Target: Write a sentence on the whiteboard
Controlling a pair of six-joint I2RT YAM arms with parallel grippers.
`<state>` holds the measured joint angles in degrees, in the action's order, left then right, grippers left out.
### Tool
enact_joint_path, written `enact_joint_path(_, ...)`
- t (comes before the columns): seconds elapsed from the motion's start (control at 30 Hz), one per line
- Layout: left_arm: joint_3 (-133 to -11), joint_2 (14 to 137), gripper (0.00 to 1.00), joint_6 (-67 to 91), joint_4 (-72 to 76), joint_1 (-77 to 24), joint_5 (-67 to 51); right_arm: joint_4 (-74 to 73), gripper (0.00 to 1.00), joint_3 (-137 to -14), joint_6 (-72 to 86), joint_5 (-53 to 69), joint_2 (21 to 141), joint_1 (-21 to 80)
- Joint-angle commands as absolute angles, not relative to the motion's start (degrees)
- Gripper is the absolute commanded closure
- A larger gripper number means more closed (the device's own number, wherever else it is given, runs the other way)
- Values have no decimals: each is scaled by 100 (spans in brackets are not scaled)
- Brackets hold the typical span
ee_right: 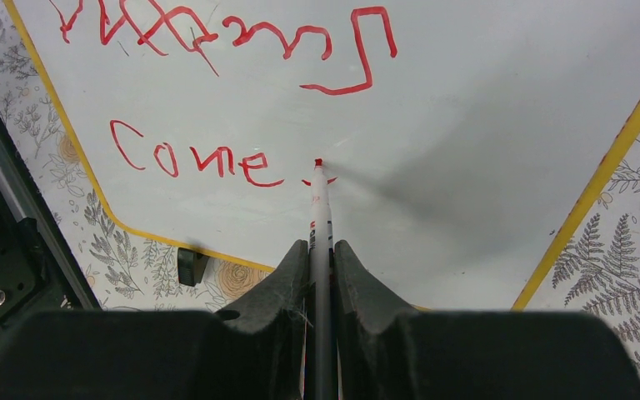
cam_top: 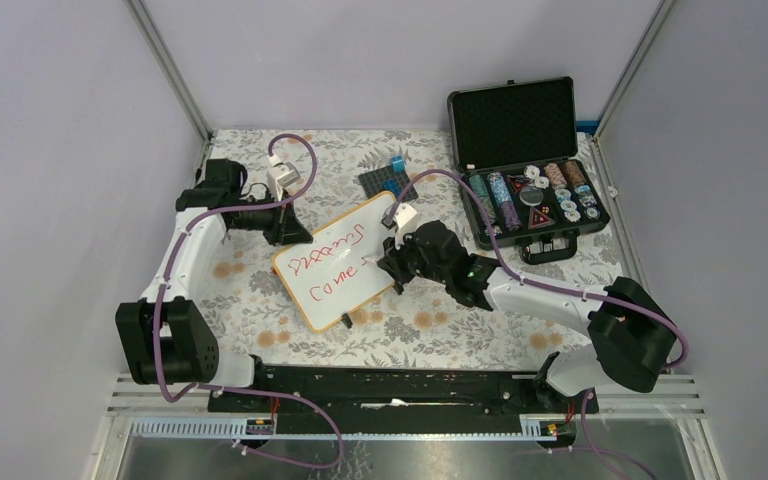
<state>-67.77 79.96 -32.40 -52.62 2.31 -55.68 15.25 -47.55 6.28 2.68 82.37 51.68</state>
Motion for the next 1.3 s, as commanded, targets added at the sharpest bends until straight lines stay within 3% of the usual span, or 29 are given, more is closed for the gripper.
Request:
enact_joint_path(0.0,-6720,8007,100,-3372,-5279,123,-5527,1635,100,-4706,646,296,8113,5133)
enact_joint_path(0.6,-6736,8035,100,-3371,-5282,125,-5548,1682,100,-4255,821,304,7855,5129)
enact_joint_path(1.27,-6728,7972,100,-3345,-5278,123,-5529,1591,100,-4701,582,32,7815,5131)
